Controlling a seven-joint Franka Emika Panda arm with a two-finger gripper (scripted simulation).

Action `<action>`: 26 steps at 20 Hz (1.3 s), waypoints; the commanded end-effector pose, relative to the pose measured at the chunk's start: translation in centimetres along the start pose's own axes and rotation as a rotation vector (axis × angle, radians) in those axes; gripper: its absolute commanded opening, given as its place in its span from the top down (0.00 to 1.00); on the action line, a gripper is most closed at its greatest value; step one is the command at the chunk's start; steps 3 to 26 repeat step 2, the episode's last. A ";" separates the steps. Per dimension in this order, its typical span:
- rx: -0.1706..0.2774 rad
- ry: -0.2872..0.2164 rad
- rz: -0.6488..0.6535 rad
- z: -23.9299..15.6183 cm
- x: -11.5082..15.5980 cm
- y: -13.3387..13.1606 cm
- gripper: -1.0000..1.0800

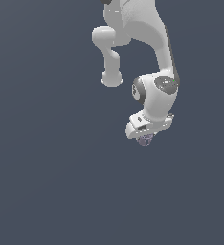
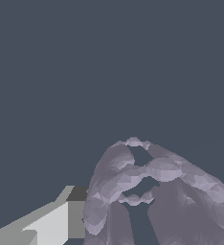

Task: Pick up the object and move it to a goal position.

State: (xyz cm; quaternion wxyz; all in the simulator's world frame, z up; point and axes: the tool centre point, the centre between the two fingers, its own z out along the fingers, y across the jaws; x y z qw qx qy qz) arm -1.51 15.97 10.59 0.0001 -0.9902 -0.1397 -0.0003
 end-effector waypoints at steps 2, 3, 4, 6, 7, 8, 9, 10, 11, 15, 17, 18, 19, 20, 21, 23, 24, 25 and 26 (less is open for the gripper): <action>0.000 -0.001 0.002 -0.1 0.2 -0.4 1.00; 0.000 -0.001 0.002 -0.1 0.2 -0.4 1.00; 0.000 -0.001 0.002 -0.1 0.2 -0.4 1.00; 0.000 -0.001 0.002 -0.1 0.2 -0.4 1.00; 0.000 -0.001 0.002 -0.1 0.2 -0.4 1.00; 0.000 -0.001 0.002 -0.1 0.2 -0.4 1.00; 0.000 -0.001 0.002 -0.1 0.2 -0.4 1.00; 0.000 -0.001 0.002 -0.1 0.2 -0.4 1.00; 0.000 -0.001 0.002 -0.1 0.2 -0.4 1.00; 0.000 -0.001 0.002 -0.1 0.2 -0.4 1.00; 0.000 -0.001 0.002 -0.1 0.2 -0.4 1.00; 0.000 -0.001 0.002 -0.1 0.2 -0.4 1.00; 0.000 -0.001 0.002 -0.1 0.2 -0.4 1.00; 0.000 -0.001 0.002 -0.1 0.2 -0.4 1.00; 0.000 -0.001 0.002 -0.1 0.2 -0.4 1.00; 0.000 -0.001 0.002 -0.1 0.2 -0.4 1.00; 0.000 -0.001 0.002 -0.1 0.2 -0.4 1.00; 0.000 -0.001 0.002 -0.1 0.2 -0.4 1.00; 0.000 -0.001 0.002 -0.1 0.2 -0.4 1.00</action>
